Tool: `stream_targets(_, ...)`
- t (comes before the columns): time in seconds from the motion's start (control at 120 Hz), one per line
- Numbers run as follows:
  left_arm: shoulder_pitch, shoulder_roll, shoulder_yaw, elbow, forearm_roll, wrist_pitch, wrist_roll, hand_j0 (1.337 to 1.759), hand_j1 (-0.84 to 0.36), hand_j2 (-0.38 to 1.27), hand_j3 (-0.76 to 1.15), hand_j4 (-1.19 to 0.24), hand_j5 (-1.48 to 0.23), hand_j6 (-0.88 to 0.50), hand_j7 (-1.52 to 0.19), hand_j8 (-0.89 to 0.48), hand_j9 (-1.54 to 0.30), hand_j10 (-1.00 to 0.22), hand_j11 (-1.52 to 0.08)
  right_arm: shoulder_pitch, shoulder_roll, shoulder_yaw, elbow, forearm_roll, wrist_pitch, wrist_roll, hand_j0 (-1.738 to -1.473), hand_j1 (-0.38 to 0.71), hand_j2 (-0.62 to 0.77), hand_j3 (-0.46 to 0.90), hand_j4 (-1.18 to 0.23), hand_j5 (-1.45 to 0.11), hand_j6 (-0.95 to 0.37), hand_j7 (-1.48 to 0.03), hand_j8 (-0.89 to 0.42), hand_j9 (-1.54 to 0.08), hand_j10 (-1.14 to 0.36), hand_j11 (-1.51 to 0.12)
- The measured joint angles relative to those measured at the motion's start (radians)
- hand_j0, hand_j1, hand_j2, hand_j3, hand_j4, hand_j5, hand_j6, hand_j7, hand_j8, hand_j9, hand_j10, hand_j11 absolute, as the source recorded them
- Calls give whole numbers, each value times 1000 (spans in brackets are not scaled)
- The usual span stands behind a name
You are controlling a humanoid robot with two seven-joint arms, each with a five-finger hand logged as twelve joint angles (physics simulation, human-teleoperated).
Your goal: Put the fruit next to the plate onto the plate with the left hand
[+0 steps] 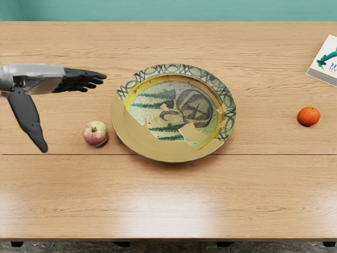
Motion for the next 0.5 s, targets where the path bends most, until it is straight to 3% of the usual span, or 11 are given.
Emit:
stream_targets(0.092, -2, -5, -2, -5, -7, 0, 4, 1658, 330, 5, 0, -24, -24, -26, -23, -26, -23, -24, -23, 1, 0, 1, 0, 1, -1, 0, -1658, -349, 0, 0, 0, 0, 0, 0, 0, 0, 0, 0)
stream_targets(0.158, -2, -3, -3, -6, -9, 0, 36, 1658, 330, 5, 0, -25, -24, -26, -24, -26, -23, -24, -23, 2, 0, 1, 0, 1, -1, 0, -1658, -349, 0, 0, 0, 0, 0, 0, 0, 0, 0, 0)
stream_targets(0.192, -5, -2, -3, -6, -10, 0, 85, 1658, 330, 5, 0, -24, -24, -26, -24, -26, -23, -24, -23, 3, 0, 1, 0, 1, -1, 0, -1658, -349, 0, 0, 0, 0, 0, 0, 0, 0, 0, 0)
stream_targets(0.242, -15, -4, -3, -7, -10, 0, 212, 1658, 330, 5, 0, -25, -24, -27, -24, -27, -23, -25, -23, 3, 0, 1, 0, 1, -1, 0, -1658, -349, 0, 0, 0, 0, 0, 0, 0, 0, 0, 0)
stream_targets(0.283, -54, -19, -4, -9, -11, 0, 315, 1658, 330, 5, 0, -26, -25, -28, -24, -28, -24, -26, -23, 5, 0, 1, 0, 1, -1, 0, -1658, -349, 0, 0, 0, 0, 0, 0, 0, 0, 0, 0)
stream_targets(0.325, -116, -22, -4, -11, -11, 0, 384, 1658, 330, 5, 0, -28, -25, -30, -24, -30, -24, -27, -23, 6, 0, 1, 0, 1, -1, 0, -1658, -349, 0, 0, 0, 0, 0, 0, 0, 0, 0, 0)
stream_targets(0.4, -184, -85, -4, -14, -10, 0, 457, 1658, 329, 5, 0, -26, -25, -28, -25, -27, -24, -26, -24, 9, 0, 1, 0, 1, -1, 0, -1658, -349, 0, 0, 0, 0, 0, 0, 0, 0, 0, 0)
stream_targets(0.5, -177, -143, -3, -16, 14, 1, 500, 1658, 324, 5, 0, -29, -30, -31, -30, -31, -29, -29, -29, 13, 0, 1, 0, 1, -1, 0, -1658, -349, 0, 0, 0, 0, 0, 0, 0, 0, 0, 0)
